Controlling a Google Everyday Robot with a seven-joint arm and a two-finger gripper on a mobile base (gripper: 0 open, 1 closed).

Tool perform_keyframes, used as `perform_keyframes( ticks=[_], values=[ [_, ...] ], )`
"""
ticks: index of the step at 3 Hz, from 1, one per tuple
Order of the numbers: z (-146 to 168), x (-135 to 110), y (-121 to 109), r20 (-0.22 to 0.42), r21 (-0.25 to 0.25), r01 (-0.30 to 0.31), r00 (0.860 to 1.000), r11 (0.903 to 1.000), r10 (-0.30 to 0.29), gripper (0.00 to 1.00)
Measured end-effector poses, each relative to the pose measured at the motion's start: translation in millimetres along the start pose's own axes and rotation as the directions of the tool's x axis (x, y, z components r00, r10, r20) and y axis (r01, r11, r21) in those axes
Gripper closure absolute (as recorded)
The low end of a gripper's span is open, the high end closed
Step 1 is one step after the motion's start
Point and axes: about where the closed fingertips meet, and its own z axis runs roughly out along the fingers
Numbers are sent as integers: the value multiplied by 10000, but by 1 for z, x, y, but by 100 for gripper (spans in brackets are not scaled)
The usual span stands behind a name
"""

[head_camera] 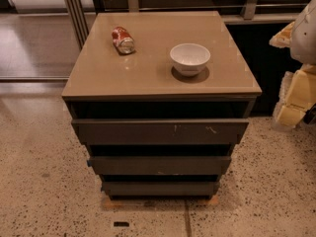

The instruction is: Open middle drawer

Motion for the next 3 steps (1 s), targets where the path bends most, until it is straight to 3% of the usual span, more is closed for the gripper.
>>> perform_keyframes(
  ticks=[1,2,3],
  values=[
    [0,0,0,0,1,0,10000,10000,0,0],
    [4,1,1,228,500,-97,9997,9987,86,0],
    [54,24,22,1045,237,-970,9901,9950,940,0]
  ],
)
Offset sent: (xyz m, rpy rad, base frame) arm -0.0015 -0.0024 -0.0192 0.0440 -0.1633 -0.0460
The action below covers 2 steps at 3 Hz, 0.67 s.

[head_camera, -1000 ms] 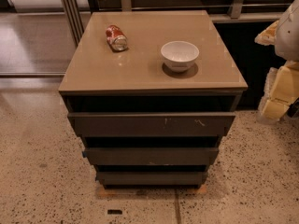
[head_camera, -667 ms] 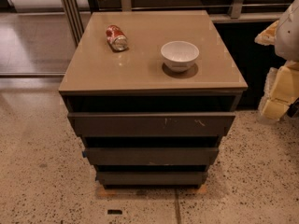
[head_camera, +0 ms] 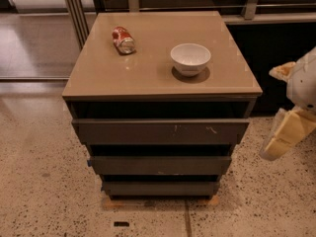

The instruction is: Open middle drawer

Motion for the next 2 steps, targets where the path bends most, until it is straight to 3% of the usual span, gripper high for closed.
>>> perform_keyframes(
  ticks=[1,2],
  values=[
    [76,32,21,1600,-890,-1224,9778,9885,1355,0],
    [137,17,-6,3885,-1158,-1871,8953,9755,2179,0]
  ],
)
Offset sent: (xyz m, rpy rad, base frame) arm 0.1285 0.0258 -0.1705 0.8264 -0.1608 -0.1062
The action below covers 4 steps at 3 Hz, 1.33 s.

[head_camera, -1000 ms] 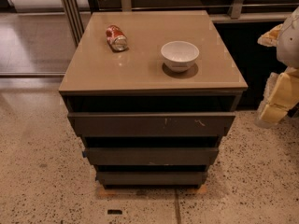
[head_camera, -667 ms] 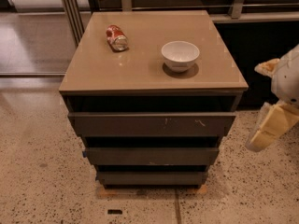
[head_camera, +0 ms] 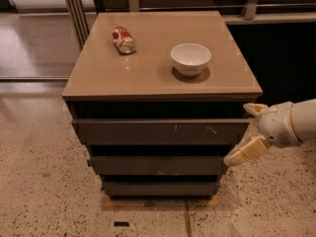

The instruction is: Open middle drawer

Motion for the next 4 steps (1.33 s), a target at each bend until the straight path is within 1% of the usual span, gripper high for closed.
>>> perform_keyframes(
  ticks=[1,3,4],
  values=[
    [30,12,-8,682,-316,-668,9953,9973,688,18],
    [30,12,-7,650,-348,-671,9955,9971,692,64],
    [37,19,-11,859,-56,-847,9927,9964,849,87]
  ],
)
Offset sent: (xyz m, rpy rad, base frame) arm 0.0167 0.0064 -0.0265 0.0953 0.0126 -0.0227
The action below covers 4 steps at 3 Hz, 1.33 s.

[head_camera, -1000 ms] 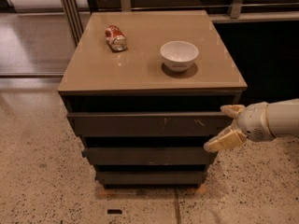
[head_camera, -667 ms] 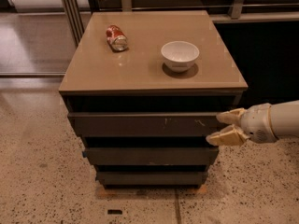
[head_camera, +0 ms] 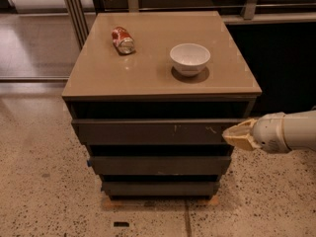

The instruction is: Open middle drawer

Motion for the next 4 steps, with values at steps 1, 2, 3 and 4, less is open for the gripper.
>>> perform_keyframes(
  ticks=[1,2,3,4],
  values=[
    [17,16,-11,1045,628,-362,9941,9974,295,100],
    [34,30,-27,2288,1736,-496,9734,9836,87,100],
    [64,43,-54,3367,2574,-761,9415,9633,-156,100],
    [65,43,-54,3380,2554,-782,9411,9637,-132,100]
  ],
)
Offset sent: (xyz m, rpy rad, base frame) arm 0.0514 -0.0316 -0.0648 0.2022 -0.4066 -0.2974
